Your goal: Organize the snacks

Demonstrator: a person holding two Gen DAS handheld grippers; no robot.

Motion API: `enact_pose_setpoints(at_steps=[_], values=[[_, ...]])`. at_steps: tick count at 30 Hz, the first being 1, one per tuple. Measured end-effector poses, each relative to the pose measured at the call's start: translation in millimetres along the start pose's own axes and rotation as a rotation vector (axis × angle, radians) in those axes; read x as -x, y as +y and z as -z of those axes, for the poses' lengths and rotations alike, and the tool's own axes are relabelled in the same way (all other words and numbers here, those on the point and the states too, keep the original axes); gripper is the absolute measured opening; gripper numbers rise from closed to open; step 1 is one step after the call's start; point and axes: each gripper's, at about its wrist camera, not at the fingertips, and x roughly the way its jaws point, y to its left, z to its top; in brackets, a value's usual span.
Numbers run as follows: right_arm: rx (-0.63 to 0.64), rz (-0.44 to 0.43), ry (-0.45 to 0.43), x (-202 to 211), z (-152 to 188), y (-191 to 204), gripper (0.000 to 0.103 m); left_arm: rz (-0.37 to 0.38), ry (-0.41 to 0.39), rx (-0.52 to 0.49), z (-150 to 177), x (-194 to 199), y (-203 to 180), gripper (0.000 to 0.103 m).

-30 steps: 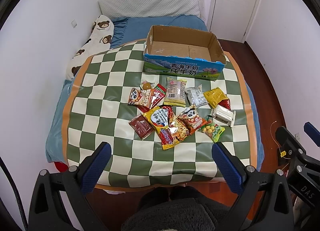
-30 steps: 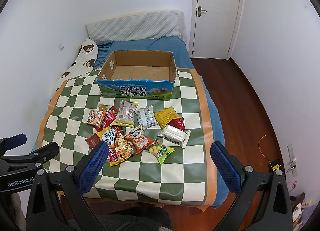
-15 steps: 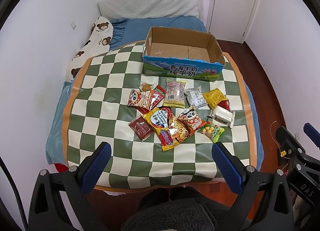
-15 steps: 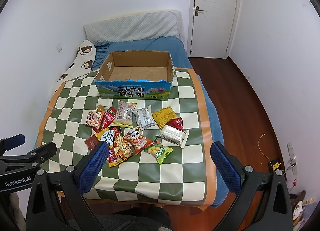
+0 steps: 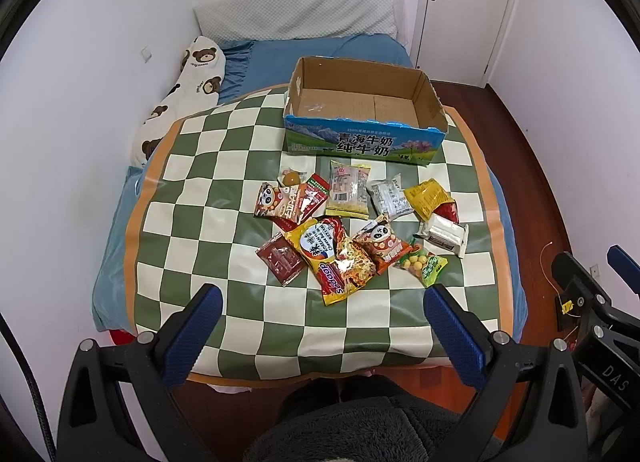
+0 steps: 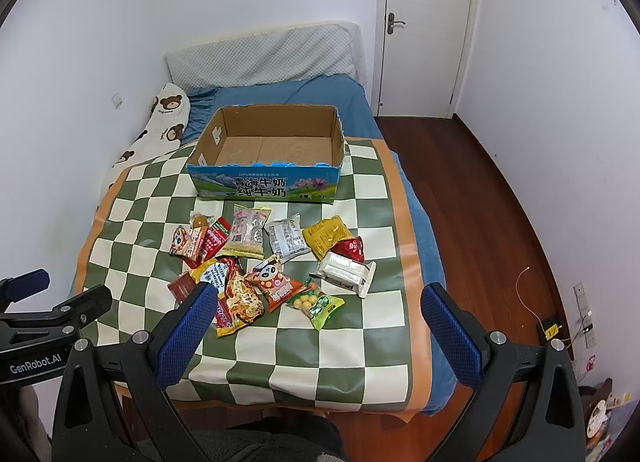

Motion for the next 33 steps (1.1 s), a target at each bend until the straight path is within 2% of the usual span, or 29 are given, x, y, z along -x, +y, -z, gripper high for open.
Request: enact_pose_setpoints(at_steps=[6,10,33], values=[[0.0,0.001,-0.002,0.0,0.6,0.0,0.103,0.001,0.001,0.001,0.9,0.0,-0.6,0.103],[-0.002,0.001,-0.002,-0.4,-1.3,-1.1,0.103,-0.001,0.001,-0.006,-10.9,4.5,-6.7,0.103],[-0.004,-0.004,0.0,-0.5,-5.4,-0.7,0.103,-0.003,-0.002,-0.004,-12.7,4.4,-8.2,0.103]])
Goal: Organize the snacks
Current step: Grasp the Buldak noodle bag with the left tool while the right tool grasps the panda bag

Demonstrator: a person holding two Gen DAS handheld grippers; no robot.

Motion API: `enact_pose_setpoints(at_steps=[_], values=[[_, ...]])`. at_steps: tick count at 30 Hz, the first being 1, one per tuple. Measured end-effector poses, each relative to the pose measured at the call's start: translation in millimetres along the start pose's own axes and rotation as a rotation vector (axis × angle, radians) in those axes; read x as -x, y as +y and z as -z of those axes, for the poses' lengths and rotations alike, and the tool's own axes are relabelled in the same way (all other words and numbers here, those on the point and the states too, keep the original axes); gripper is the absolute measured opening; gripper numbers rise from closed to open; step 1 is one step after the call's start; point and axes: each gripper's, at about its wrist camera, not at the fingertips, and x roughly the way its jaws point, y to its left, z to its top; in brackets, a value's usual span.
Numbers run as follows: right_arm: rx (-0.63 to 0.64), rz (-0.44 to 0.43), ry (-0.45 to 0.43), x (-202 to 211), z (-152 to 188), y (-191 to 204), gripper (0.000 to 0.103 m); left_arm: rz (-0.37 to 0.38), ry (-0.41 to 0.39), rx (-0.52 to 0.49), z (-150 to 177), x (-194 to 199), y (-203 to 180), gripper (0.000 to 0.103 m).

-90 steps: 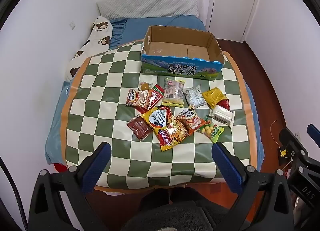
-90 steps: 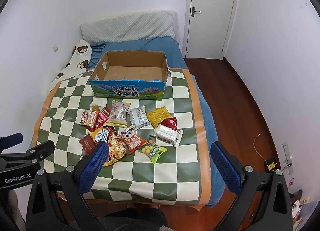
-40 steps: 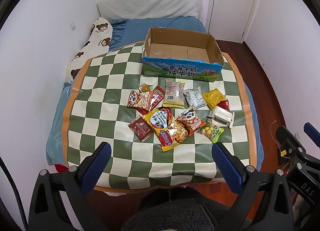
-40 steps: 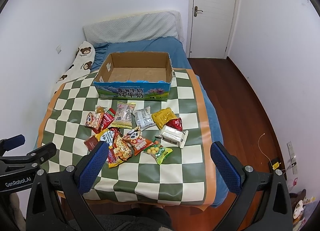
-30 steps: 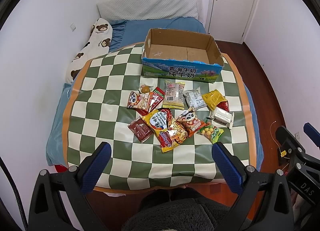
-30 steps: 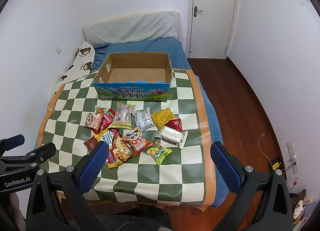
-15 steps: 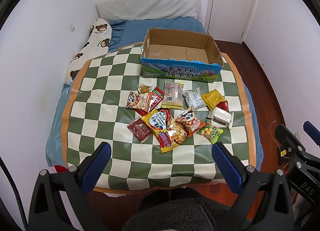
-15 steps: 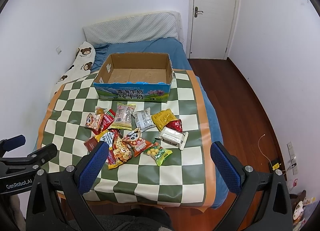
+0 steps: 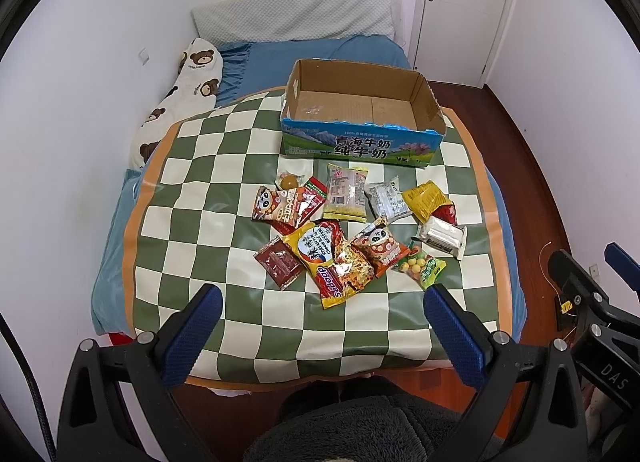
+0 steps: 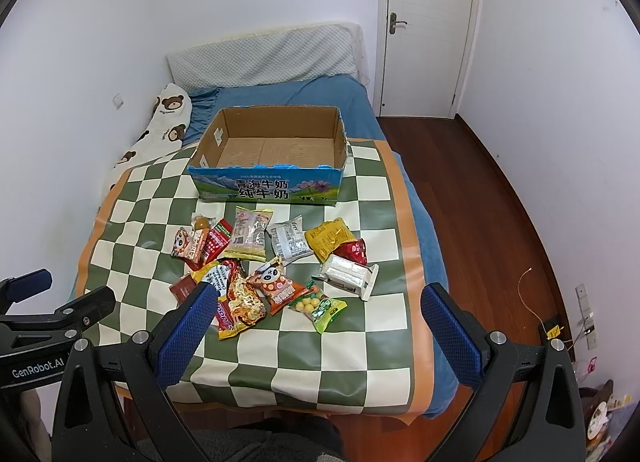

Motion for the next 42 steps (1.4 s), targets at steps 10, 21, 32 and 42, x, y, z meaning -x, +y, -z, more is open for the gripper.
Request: enact_pose_setpoints(at_steps=[10,21,32,42], values=[[-0.005,0.0,0.014,-9.5,-0.4,1.0,0.103,-0.004,0.007,0.017,-10.6,-8.7,-0.2,0.103],[-0.021,-0.035,0.15,-139.3,8.3,5.2,0.103,-0.094,0.206,0.165,-23.7,-156.4,43.0,0.103],[0.009,-0.074,0.372,-288.7,28.8,-8.9,0.089,0.109,0.607,0.353,-6.4,-343.3,16.9,0.097],[0.081,-0.148,0.469,-337.0,14.8,-6.9,0.089,0.042,0.515,0.266,9.2,-374.1,-17.5,0.072]])
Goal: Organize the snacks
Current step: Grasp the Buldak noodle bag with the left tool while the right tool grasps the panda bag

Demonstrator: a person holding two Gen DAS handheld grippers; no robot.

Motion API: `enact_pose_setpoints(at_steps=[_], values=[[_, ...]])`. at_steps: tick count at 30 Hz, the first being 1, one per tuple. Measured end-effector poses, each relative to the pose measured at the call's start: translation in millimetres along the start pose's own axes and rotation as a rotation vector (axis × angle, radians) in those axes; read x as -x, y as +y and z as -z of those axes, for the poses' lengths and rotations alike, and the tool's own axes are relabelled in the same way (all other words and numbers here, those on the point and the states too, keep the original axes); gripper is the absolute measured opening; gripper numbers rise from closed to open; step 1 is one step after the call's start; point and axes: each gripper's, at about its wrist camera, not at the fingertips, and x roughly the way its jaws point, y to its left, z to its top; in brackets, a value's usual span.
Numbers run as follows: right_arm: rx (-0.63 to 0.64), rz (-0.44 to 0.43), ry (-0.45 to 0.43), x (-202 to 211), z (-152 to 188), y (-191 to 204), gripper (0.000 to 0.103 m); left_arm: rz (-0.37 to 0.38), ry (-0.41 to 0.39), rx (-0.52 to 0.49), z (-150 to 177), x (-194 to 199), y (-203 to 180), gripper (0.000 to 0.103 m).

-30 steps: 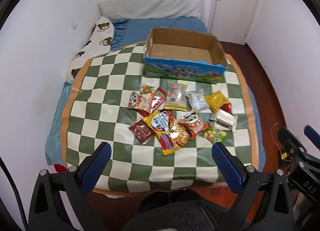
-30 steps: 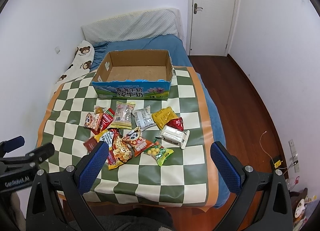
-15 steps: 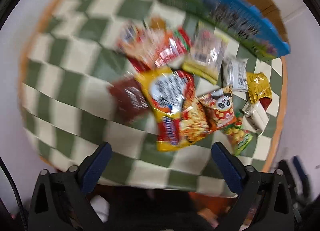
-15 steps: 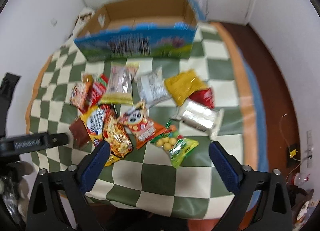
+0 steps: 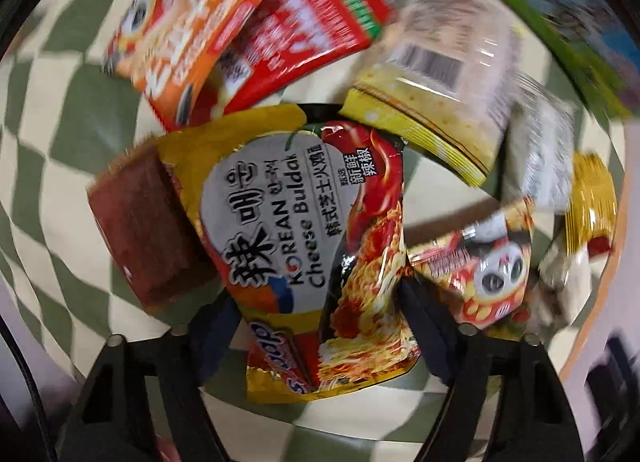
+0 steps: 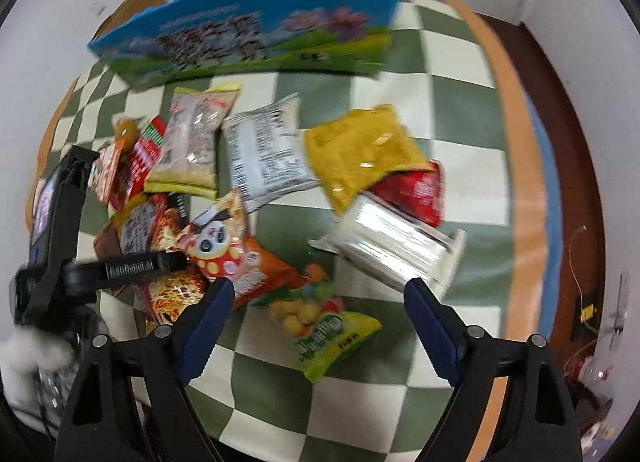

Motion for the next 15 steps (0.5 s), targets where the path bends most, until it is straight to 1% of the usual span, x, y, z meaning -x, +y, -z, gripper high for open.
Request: enact_pose_setpoints(at_steps=[1,3,5,7,8,9,11,12,14,15], values=[[0.019,-0.012,0.014,-3.4,-1.3,7.1,0.089,-0.025,-0.021,-0.05,5.9,3.8,-3.8,0.072],[0.054,-0.035,0.031,-14.0,-5.7,21.2,0.089,-0.102,-0.059,-0.154,21.1,10.0,-10.5,0.071],[0.083,-0.051,0.054,-28.1,-10.0,33.6,0.088,-0.163,-0.085,-0.246,33.8,14.6,-13.3,0.071],[0.093,-0.07,0.085,-45.5,-13.7,44.8,0.085,-0.21,-0.103,-0.304,43.3,17.3,-12.4,0.071],[0.101,-0.083,0.105,-55.5,-15.3,51.8,0.084,-0.21,-0.103,-0.317,45.2,17.1,-11.1,0.073],[0.108,-0.089,0.116,-62.4,-16.1,56.9,0.084,-0.195,-0.096,-0.32,45.6,15.0,-7.2,0.073],[0.13,-0.1,0.139,-76.5,-17.0,68.6,0.081,-0.141,-0.075,-0.287,43.5,13.9,1.2,0.073],[0.148,-0.094,0.149,-84.4,-17.2,75.1,0.078,-0.118,-0.071,-0.268,42.6,14.6,3.9,0.073],[0.158,-0.072,0.158,-95.9,-17.9,82.4,0.066,-0.076,-0.067,-0.229,41.0,15.3,9.2,0.075],[0.136,-0.073,0.158,-98.1,-18.4,82.9,0.064,-0.058,-0.063,-0.209,41.0,15.2,11.1,0.075]])
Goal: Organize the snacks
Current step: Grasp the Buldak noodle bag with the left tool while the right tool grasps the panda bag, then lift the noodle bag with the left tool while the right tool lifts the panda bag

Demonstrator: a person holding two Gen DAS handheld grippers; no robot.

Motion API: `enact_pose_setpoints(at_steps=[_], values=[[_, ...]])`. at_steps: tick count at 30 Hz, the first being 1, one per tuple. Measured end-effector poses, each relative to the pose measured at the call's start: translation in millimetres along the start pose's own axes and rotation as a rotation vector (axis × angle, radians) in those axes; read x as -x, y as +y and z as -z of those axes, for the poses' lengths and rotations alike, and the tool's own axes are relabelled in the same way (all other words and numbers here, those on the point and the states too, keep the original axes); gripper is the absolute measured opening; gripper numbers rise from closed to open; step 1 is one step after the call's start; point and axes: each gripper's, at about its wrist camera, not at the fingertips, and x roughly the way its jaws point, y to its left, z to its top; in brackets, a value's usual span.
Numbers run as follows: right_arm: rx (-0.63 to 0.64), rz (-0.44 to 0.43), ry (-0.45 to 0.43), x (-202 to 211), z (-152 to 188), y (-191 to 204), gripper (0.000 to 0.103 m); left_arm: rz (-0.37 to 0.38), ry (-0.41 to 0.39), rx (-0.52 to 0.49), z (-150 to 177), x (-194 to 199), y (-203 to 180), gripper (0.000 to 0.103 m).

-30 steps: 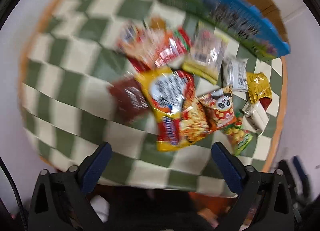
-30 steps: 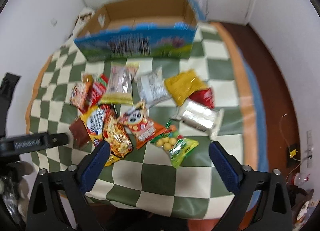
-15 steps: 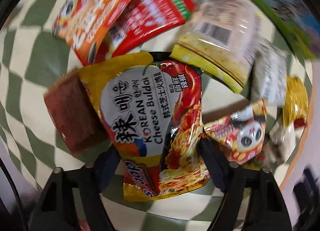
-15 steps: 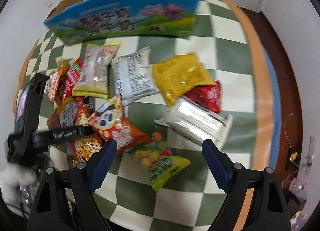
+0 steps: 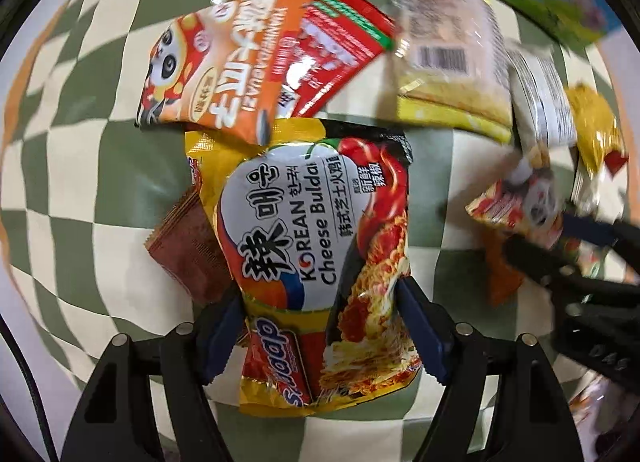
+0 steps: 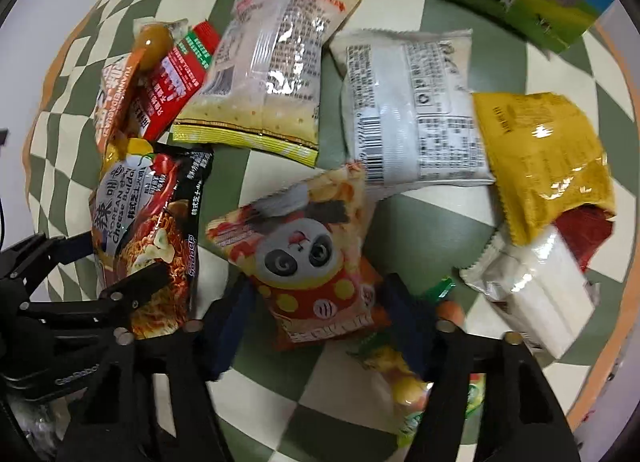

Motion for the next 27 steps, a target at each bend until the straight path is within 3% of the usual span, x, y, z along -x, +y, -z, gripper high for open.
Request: enact_pose_setpoints(at_steps=[4,6,8,10,14,17,22,25,27], values=[[-0.217,-0.052,0.036,2.8,-0.3,-16.9,0.061,0.061,0.005,0.053,-4.4,1.5,23.2,0.076],[-0.364,-0.124,0.093,1.0,1.6,-28.0,0.061,0.08,0.002,0.06,-9.2,3.6,32.0,0.079],[-0.43,-0.187,0.132,-1.6,1.3,-30.9,0.061,0.095,-0.01,0.06,-13.7,2.5,34.1,0.078],[-0.42,-0.187,0.143,-2.7,-2.9,-27.3,0.062,0.109,-0.035,0.033,-20.1,7.3,35.2,0.077],[-0.313,-0.046,0.101,-0.7,-12.2,-6.7,0.068,0.065,-0.053,-0.153,-4.5,25.3,14.8,0.076],[-0.324,-0.06,0.113,-3.3,-10.5,6.1,0.068,0.066,-0.018,-0.235,-0.2,22.9,-0.3,0.078],[-0.373,-0.092,0.111,-22.2,-9.7,16.5,0.068,0.179,0.048,-0.121,-15.0,7.7,32.5,0.08],[-0.4,-0.093,0.111,-31.5,-6.4,15.4,0.066,0.177,0.043,-0.07,-23.2,11.4,45.1,0.081],[-0.373,-0.06,0.11,-31.5,-6.4,16.0,0.054,0.167,0.043,-0.044,-28.5,20.9,54.8,0.083]])
